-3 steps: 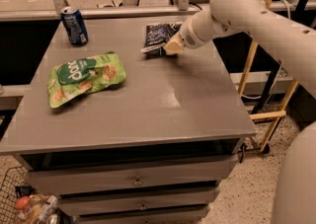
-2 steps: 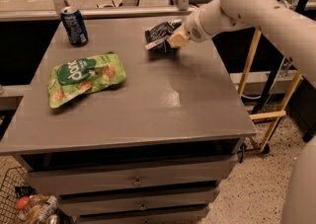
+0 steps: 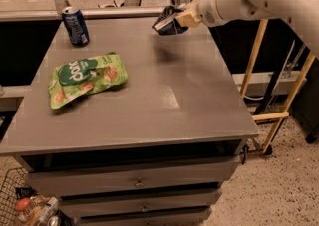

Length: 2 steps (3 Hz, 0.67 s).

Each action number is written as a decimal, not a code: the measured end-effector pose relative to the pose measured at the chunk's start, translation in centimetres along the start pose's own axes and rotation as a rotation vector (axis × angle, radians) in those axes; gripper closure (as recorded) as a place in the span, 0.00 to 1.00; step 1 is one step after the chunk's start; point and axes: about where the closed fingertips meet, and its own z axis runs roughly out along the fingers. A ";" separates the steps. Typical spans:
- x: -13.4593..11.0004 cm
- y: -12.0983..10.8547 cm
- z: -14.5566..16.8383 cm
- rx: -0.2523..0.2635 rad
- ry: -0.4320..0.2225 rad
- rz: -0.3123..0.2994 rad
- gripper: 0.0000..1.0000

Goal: Pick blue chip bag

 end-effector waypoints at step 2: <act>-1.3 -1.1 -1.6 0.024 -0.076 -0.005 1.00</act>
Offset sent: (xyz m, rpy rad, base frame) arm -0.0034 -0.0157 0.0281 0.0779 -0.0734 0.0169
